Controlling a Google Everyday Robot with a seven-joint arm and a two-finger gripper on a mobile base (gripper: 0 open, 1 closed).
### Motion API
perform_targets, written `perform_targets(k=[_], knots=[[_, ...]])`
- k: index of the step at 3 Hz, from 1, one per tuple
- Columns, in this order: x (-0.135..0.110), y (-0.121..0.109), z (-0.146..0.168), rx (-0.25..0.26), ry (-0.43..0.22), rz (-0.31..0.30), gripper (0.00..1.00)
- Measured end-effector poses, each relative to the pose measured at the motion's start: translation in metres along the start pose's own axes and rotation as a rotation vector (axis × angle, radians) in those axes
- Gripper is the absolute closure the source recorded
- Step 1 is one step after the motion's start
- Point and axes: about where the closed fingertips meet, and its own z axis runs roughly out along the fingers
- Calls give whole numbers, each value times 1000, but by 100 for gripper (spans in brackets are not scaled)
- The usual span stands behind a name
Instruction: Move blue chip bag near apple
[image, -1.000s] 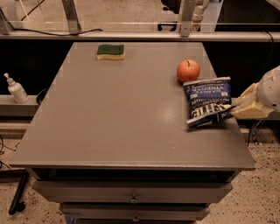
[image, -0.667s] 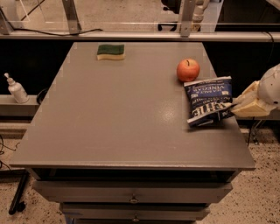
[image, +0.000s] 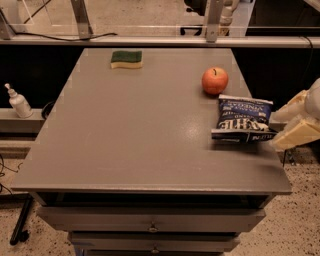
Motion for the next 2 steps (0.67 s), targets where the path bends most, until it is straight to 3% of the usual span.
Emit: perform_targets(k=[1, 2], knots=[[4, 11, -4, -16, 22, 15, 0], [19, 28, -26, -19, 34, 50, 0]])
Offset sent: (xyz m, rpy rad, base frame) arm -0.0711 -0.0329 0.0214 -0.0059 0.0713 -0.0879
